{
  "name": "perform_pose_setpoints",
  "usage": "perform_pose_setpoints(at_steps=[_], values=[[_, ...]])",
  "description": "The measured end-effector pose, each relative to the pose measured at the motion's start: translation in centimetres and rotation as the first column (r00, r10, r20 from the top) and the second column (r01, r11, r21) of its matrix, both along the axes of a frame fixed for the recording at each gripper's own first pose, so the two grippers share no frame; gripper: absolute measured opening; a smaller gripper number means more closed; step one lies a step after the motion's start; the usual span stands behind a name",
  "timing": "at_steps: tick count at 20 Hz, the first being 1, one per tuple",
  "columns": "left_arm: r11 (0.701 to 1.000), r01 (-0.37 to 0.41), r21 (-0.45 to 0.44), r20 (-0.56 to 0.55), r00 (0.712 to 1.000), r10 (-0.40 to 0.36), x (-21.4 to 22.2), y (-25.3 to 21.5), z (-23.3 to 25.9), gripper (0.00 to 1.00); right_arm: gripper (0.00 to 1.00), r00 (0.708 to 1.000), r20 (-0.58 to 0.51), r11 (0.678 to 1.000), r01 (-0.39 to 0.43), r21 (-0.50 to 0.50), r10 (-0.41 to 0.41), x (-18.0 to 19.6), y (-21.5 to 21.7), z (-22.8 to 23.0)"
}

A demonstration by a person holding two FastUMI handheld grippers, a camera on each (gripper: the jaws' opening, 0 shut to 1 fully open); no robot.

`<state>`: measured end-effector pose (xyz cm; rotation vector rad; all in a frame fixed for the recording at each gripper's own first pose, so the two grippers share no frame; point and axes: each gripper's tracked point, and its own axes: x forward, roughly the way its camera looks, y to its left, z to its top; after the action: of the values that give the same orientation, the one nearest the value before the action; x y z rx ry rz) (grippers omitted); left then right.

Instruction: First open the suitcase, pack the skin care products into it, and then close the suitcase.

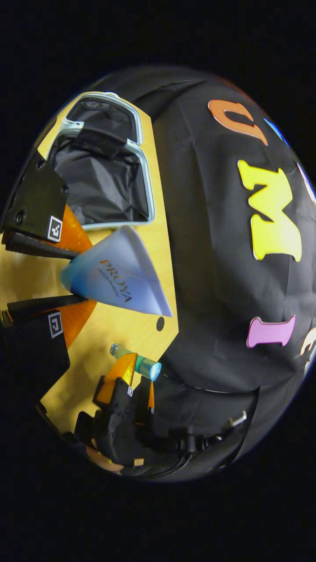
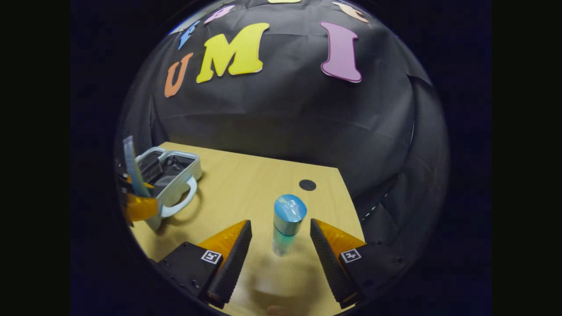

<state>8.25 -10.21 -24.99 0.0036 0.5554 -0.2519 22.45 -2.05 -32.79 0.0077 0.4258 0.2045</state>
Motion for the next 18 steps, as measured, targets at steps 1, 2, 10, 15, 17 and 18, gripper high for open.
perform_pose_setpoints(at_steps=[1, 2, 10, 15, 17, 18], values=[[1.0, -0.023, -0.008, -0.015, 1.0, 0.023, -0.7, 1.2, -0.1, 0.43, 0.79, 1.0, 0.0, 1.0, 0.017, 0.003, -0.017, 0.6, 0.0, -0.4], [0.999, -0.054, -0.006, -0.024, 0.998, 0.054, -1.5, 2.5, -0.1, 0.43, 0.77, 0.999, -0.002, 0.999, 0.033, 0.005, -0.033, 1.0, -0.1, -0.9], [0.97, -0.242, 0.022, -0.054, 0.969, 0.243, -3.6, 12.9, 0.4, 0.43, 0.4, 0.995, -0.031, 0.995, 0.095, 0.007, -0.095, 1.4, -0.1, -2.3], [0.964, -0.265, 0.02, -0.097, 0.959, 0.266, -3.1, 17.2, -0.6, 0.43, 0.36, 0.992, -0.009, 0.992, 0.125, 0.002, -0.125, -3.2, 0.5, 2.9], [0.968, -0.247, 0.033, -0.122, 0.961, 0.249, -2.3, 18.3, -1.8, 0.43, 0.36, 0.993, 0.017, 0.993, 0.114, -0.017, -0.114, -6.0, 1.3, 6.1], [0.97, -0.241, 0.041, -0.131, 0.961, 0.245, -1.9, 19.1, -2.3, 0.43, 0.34, 0.994, 0.019, 0.994, 0.111, -0.004, -0.111, -7.4, 2.0, 7.8]])
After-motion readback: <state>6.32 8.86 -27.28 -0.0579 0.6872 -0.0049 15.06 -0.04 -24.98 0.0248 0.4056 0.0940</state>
